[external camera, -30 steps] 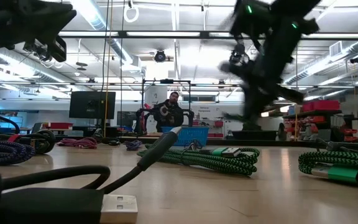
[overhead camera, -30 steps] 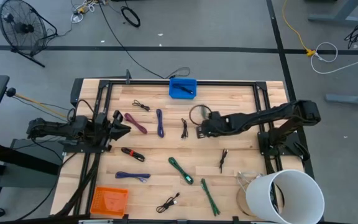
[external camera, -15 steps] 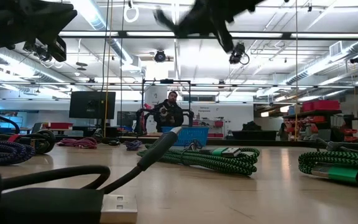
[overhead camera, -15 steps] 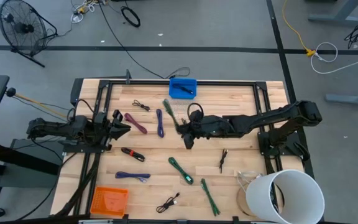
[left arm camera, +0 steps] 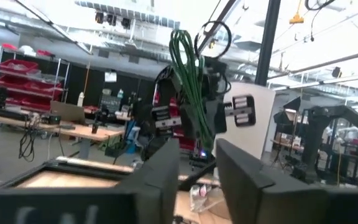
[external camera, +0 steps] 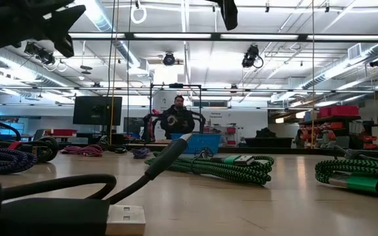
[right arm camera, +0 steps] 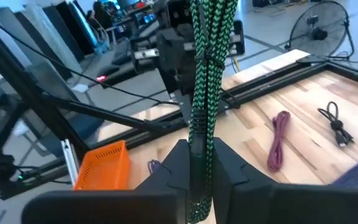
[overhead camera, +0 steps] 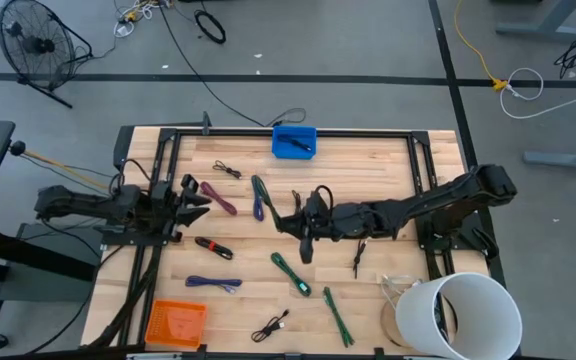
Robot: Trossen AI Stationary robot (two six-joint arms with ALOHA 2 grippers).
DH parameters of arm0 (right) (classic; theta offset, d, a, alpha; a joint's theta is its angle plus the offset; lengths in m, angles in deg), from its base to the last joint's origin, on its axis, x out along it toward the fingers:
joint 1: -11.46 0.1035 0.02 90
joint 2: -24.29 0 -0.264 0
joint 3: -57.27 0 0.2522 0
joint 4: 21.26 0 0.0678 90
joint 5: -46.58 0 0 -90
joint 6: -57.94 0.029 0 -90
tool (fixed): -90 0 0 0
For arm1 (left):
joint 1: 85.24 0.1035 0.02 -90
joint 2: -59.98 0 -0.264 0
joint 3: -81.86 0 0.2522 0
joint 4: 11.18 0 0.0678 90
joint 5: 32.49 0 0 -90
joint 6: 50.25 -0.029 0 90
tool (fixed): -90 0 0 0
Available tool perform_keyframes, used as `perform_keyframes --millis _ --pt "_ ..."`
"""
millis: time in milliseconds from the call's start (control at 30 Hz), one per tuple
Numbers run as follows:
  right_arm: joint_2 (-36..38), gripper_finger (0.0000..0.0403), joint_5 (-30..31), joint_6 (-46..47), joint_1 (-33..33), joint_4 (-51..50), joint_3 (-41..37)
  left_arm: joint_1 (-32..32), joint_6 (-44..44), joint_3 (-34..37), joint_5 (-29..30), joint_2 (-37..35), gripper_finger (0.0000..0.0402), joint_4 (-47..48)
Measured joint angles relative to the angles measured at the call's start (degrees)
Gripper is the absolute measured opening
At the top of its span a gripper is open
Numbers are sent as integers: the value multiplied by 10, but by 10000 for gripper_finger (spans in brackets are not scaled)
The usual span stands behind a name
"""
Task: Pick & Place USB Port
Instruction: Put the green black charger cable into the orange bin
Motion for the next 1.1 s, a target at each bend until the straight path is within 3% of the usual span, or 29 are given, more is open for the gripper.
perform_keyframes --millis 167,333,667,900,1100 --pt "-20 25 5 -22 4 52 0 0 11 -5 15 87 195 -75" --pt "-33 25 -9 -23 3 90 0 0 24 -60 21 179 230 -100" --pt "-57 25 -19 -51 6 79 30 0 -13 -207 23 374 228 -93" --pt "-63 25 -17 -54 6 70 38 0 -15 -287 -39 480 227 -101" --pt "-63 25 -14 -54 6 56 37 0 -14 -319 -81 528 227 -102"
